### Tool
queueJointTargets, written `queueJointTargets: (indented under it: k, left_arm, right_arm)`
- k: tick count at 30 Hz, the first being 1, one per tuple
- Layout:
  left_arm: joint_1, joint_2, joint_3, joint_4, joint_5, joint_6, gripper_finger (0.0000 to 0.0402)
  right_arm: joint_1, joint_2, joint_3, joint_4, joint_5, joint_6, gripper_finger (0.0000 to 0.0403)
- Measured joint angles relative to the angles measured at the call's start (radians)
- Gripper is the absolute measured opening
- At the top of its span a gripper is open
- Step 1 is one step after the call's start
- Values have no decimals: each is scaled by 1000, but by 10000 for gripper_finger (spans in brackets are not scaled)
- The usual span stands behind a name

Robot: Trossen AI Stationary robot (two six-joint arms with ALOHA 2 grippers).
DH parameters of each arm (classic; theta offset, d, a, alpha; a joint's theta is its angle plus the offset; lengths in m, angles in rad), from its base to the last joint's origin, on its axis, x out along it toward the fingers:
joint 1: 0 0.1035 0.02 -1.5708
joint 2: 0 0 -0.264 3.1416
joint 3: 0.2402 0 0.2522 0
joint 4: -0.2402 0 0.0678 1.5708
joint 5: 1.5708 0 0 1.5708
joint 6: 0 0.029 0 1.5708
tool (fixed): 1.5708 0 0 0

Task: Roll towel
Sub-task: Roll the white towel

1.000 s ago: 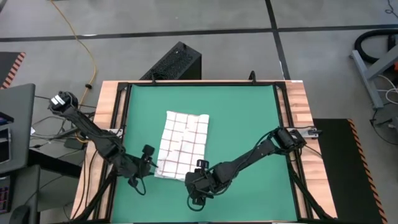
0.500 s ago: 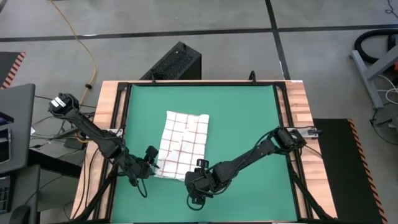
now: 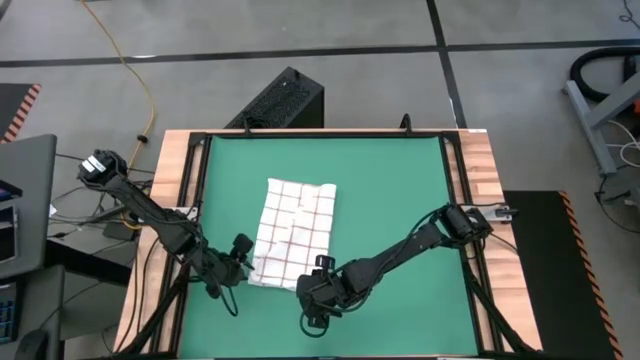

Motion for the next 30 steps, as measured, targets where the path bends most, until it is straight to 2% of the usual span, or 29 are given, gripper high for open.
queueJointTargets:
  k: [12, 24, 26, 28, 30]
  left_arm:
    - [0, 0, 0, -37, 86, 2, 146]
    - [-23, 0, 0, -43, 92, -86, 145]
    - [-43, 0, 9, -64, 34, -107, 138]
    - [-59, 0, 30, -86, -81, -122, 126]
    - [-67, 0, 42, -68, -151, -112, 112]
  right_arm:
    - [0, 0, 0, 0, 5, 0, 210]
    - [0, 0, 0, 0, 31, 11, 210]
    - [0, 0, 0, 0, 39, 11, 210]
    - [0, 0, 0, 0, 52, 11, 210]
    - [0, 0, 0, 0, 53, 11, 210]
